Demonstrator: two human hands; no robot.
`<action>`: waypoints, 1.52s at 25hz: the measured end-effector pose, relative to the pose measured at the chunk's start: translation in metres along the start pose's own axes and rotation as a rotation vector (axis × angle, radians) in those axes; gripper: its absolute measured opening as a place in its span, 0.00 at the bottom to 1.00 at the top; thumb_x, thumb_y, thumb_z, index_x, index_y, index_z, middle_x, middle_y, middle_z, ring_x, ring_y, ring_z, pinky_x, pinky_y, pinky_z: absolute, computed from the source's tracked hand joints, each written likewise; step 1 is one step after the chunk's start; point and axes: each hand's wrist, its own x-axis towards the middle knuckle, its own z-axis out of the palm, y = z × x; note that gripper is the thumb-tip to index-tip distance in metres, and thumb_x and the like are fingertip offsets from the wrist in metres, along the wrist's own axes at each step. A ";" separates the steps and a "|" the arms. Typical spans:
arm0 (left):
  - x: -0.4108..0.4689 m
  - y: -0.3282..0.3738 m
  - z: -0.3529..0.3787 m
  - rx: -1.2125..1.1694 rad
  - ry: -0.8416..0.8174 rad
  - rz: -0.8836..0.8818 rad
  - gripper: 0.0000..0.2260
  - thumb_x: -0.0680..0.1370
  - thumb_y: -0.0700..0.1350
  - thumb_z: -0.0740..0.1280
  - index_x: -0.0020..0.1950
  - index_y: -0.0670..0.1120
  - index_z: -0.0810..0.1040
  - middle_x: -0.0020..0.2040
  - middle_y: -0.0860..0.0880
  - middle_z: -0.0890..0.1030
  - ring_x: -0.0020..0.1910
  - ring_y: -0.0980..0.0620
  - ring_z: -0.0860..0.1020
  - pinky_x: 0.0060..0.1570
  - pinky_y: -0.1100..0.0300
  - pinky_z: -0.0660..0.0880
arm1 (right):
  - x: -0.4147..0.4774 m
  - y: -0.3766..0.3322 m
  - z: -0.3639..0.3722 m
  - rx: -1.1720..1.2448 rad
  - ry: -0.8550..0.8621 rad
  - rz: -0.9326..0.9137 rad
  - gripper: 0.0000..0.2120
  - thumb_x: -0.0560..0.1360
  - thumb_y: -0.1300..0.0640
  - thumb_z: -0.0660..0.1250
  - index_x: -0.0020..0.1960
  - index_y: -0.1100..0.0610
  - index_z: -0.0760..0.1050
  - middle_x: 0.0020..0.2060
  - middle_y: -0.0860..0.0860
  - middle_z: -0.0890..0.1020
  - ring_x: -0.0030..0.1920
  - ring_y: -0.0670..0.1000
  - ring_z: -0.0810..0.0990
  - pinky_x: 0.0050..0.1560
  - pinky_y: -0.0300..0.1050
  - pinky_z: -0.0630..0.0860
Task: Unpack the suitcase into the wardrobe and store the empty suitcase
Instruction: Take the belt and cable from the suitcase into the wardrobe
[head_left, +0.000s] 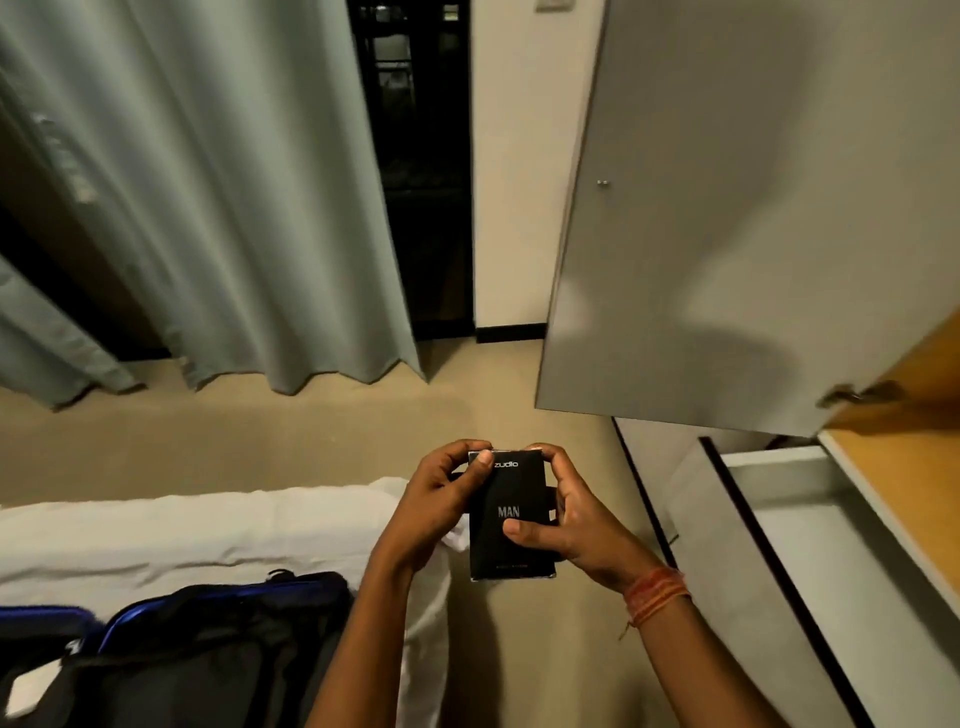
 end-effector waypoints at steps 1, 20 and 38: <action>0.004 0.001 0.030 0.011 -0.039 -0.002 0.09 0.80 0.45 0.62 0.52 0.42 0.78 0.47 0.44 0.81 0.43 0.54 0.81 0.40 0.61 0.77 | -0.020 0.004 -0.023 0.016 0.037 -0.006 0.31 0.69 0.63 0.74 0.64 0.45 0.62 0.56 0.57 0.78 0.54 0.56 0.82 0.45 0.55 0.81; 0.022 -0.063 0.439 0.244 -0.777 -0.227 0.13 0.81 0.52 0.61 0.55 0.46 0.80 0.48 0.42 0.83 0.47 0.46 0.82 0.43 0.54 0.77 | -0.290 0.153 -0.246 0.738 0.793 -0.133 0.34 0.70 0.67 0.67 0.67 0.38 0.66 0.58 0.61 0.79 0.58 0.62 0.78 0.57 0.67 0.73; -0.001 -0.224 0.560 0.843 -0.881 -0.263 0.11 0.80 0.47 0.63 0.60 0.47 0.80 0.51 0.43 0.83 0.47 0.46 0.82 0.50 0.52 0.80 | -0.326 0.286 -0.264 0.562 1.251 0.452 0.27 0.81 0.50 0.56 0.76 0.40 0.48 0.34 0.51 0.72 0.34 0.47 0.72 0.38 0.40 0.74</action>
